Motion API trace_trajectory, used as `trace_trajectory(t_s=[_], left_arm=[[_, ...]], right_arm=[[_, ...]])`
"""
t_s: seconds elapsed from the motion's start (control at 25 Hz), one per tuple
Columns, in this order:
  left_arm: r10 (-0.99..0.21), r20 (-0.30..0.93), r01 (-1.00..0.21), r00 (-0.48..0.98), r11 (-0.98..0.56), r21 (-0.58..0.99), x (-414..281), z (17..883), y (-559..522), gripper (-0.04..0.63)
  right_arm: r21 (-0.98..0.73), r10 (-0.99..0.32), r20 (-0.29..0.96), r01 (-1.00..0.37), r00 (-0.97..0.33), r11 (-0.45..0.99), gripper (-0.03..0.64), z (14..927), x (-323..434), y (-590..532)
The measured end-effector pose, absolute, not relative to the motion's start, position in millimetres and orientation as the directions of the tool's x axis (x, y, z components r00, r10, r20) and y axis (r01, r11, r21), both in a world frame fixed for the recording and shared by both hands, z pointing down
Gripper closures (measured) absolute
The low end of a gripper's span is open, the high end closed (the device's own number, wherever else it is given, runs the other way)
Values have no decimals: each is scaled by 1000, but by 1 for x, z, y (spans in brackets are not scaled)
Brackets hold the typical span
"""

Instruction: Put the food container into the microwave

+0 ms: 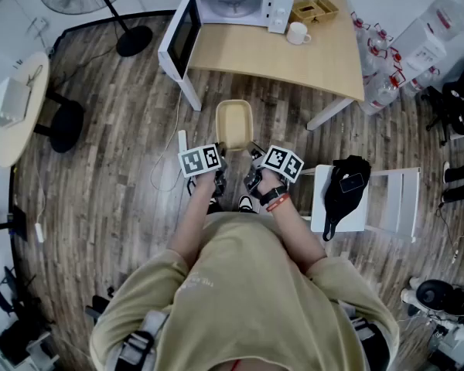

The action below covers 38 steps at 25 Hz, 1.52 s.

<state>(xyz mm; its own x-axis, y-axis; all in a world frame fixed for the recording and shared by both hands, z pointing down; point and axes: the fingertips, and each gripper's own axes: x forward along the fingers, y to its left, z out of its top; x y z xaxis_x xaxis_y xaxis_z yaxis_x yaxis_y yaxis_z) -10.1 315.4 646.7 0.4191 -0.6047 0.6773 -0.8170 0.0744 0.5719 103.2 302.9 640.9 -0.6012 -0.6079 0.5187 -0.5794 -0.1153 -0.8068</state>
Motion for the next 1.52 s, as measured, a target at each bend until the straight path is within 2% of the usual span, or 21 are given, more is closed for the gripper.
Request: trace_trajectory(t_s=[0.44,0.68,0.92,1.52], left_arm=[[-593,678,-822,434,47,568,29,651,321,515],[-603,683,-811,412,100,577,19,656,323,515],[-611,686,-814,395,114,570,7,662,308,515],[-607,659,-783,445,94,615,-11,665,192,515]], right_arm=[[-821,-615,512,-553,-600,-143,561,650,144,313],[-814,-607,504,-573,-615,-96,561,649,133,305],[-817,-581,517,-565,-628,-117,561,659,121,291],[-811,-614,537,-555,-578,-186,561,664,105,183]])
